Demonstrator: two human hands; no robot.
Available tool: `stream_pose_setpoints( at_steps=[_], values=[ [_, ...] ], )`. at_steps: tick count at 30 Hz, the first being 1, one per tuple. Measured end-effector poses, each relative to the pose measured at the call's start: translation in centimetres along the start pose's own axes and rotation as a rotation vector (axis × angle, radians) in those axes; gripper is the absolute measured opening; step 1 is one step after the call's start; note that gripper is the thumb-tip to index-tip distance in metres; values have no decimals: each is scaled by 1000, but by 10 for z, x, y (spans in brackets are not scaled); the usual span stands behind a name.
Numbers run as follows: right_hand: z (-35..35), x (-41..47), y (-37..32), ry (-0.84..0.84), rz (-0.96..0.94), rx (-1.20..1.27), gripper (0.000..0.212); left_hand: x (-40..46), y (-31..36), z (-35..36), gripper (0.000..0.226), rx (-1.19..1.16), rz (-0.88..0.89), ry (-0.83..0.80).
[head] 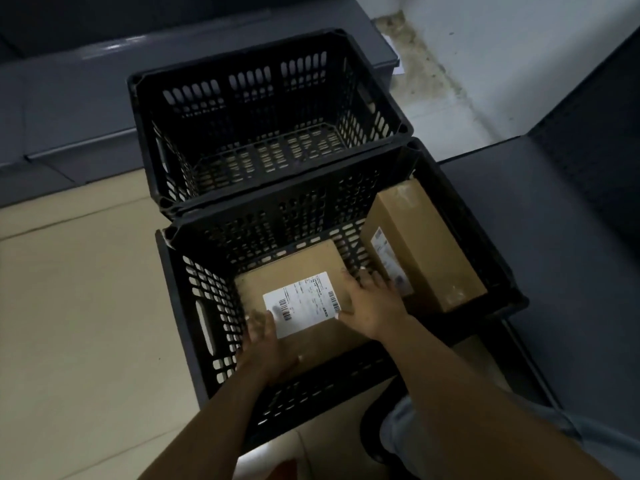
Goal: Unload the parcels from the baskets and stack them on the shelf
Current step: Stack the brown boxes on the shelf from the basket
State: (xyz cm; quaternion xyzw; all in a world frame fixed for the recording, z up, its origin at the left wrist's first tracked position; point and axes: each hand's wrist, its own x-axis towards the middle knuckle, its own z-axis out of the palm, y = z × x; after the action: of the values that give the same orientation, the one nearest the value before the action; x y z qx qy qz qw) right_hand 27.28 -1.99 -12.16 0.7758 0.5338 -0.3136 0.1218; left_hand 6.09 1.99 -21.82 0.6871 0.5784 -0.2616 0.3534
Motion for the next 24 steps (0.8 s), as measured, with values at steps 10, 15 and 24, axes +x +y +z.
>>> stream_pose_setpoints(
  at_steps=[10,15,24],
  values=[
    [44,40,9,-223,41,114,101,14,-5,21,133,-229,-26,-75],
    [59,39,28,-369,101,152,115,17,2,25,138,-247,-51,-51],
    [60,48,35,-445,53,517,122,9,4,23,144,-314,-50,17]
  ],
)
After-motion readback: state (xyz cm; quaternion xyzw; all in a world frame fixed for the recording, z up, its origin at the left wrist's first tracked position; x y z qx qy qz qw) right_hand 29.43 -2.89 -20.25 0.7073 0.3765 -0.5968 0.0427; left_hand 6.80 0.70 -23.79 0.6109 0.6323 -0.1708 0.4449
